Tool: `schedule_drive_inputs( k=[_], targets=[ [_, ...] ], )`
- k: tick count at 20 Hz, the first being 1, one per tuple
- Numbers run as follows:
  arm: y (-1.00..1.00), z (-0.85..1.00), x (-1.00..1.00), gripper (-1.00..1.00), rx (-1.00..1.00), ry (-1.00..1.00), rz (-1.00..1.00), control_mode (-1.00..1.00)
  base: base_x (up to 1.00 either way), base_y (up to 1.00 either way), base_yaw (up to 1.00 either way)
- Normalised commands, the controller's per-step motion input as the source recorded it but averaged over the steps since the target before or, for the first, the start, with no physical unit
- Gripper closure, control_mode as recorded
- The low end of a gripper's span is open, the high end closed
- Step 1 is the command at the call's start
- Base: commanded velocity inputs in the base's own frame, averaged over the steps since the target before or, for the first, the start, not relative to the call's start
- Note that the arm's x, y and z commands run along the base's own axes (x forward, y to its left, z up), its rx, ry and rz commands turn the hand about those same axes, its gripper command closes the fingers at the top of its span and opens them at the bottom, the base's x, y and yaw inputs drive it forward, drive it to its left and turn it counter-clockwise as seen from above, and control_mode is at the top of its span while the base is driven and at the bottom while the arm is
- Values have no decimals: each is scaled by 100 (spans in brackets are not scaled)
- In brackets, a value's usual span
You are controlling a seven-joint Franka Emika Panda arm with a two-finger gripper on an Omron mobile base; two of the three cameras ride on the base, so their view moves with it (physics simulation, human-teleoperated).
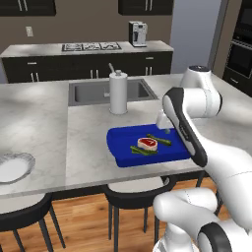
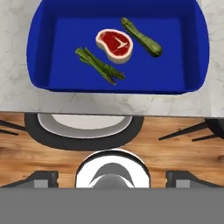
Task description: Create a steak meal by picking up the steak and asparagus from the tray and placing them on the plate. Leave the squash on the tray.
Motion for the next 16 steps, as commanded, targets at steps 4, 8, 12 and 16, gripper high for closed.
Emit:
schedule_drive_inputs(
  k=[4,8,12,16],
  targets=[
    [0,-11,-4,-100,0,0,0,100,0,0,0],
    [0,0,0,-100,0,0,0,100,0,0,0],
    [0,0,0,-100,0,0,0,100,-8,0,0],
    [0,0,0,-100,0,0,0,100,-55,1,0]
  ],
)
